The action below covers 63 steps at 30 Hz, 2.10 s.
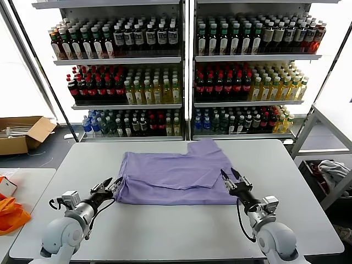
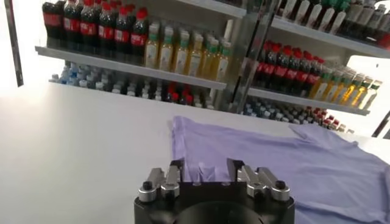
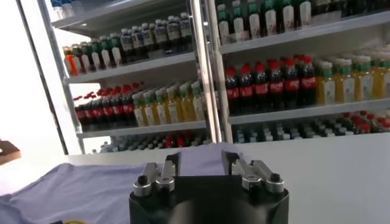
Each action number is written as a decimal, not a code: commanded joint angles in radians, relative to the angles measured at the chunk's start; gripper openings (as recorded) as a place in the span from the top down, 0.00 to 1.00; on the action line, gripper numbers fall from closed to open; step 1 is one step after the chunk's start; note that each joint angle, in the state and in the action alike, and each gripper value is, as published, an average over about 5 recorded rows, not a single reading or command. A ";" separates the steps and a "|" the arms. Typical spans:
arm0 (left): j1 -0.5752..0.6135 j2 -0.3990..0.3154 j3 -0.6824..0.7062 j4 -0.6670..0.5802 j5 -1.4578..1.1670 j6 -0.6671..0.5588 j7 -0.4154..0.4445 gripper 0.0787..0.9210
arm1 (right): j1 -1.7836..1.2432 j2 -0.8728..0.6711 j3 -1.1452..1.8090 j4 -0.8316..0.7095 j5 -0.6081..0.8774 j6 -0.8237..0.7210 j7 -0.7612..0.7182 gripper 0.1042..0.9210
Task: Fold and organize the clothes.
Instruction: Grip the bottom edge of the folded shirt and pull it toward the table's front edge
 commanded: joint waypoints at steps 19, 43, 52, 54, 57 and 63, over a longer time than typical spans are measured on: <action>0.044 -0.008 0.030 0.069 0.086 -0.003 0.009 0.19 | -0.078 0.050 -0.089 -0.052 -0.048 -0.131 0.107 0.37; 0.184 -0.043 -0.035 -0.051 0.073 -0.024 0.017 0.97 | -0.175 0.034 -0.042 0.066 -0.046 -0.087 0.103 0.98; 0.357 -0.088 -0.102 -0.183 0.206 -0.050 0.035 0.99 | -0.410 0.020 0.030 0.256 -0.095 -0.076 0.093 0.98; 0.389 -0.098 -0.118 -0.199 0.230 -0.060 0.043 0.99 | -0.472 0.021 0.041 0.279 -0.127 -0.058 0.080 0.98; 0.438 -0.112 -0.144 -0.232 0.233 -0.058 0.048 0.99 | -0.535 0.030 0.057 0.297 -0.149 -0.046 0.074 0.98; 0.580 -0.136 -0.200 -0.317 0.254 -0.052 0.045 0.99 | -0.626 0.029 0.085 0.341 -0.162 -0.053 0.065 0.98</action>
